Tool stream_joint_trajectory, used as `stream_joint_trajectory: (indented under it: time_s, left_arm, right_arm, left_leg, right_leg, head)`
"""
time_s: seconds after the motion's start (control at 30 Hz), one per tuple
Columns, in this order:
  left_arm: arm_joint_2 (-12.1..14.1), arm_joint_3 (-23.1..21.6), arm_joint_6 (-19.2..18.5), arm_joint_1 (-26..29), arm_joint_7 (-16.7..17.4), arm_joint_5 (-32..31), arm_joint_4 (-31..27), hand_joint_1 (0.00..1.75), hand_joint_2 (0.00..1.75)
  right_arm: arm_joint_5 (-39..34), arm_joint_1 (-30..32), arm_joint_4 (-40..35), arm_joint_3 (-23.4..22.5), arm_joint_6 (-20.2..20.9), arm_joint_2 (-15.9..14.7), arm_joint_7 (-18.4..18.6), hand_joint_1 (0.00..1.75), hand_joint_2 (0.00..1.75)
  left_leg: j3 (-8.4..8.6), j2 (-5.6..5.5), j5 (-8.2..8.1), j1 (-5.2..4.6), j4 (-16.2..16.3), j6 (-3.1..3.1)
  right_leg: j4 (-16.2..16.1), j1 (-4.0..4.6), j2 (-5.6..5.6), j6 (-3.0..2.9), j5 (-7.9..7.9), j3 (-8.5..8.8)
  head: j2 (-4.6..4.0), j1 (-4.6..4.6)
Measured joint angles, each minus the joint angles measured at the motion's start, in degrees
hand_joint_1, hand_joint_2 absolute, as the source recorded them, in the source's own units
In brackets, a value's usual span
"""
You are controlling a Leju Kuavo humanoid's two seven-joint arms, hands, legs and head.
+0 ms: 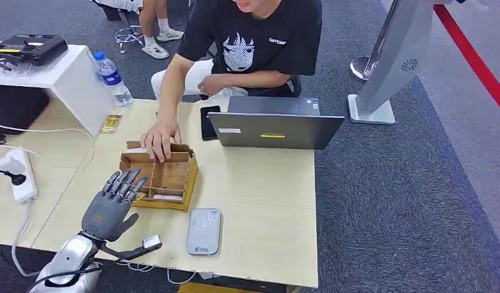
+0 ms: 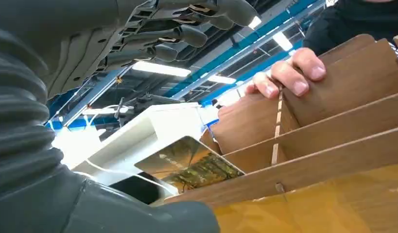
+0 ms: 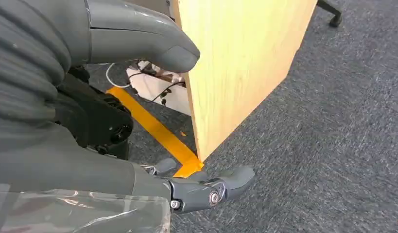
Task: Pass the card to the sensor for recognition and then transmit it.
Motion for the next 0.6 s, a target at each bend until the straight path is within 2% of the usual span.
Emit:
stream_joint_trajectory:
  time_s: [0.3,0.6]
  left_arm:
    - [0.3,0.6,-0.2,-0.1,0.7,-0.5,1.2,0.00,1.75]
    - [0.3,2.4,-2.5,-0.8,2.6,-1.4,2.8,0.00,1.75]
  right_arm:
    - [-1.9,0.0,0.0,0.1,-0.2,0.0,0.1,0.00,1.75]
    - [-4.0,-0.1,-0.8,1.4,-1.2,0.0,0.7,0.00,1.75]
  left_leg:
    - [0.00,0.00,0.00,0.00,0.0,0.00]
    - [0.01,0.01,0.00,0.00,0.0,0.00]
  right_leg:
    - [0.0,0.00,0.00,0.00,0.00,0.00]
    - [0.0,0.00,0.01,0.00,0.00,-0.01]
  head:
    - [0.00,0.00]
    - [0.00,0.02]
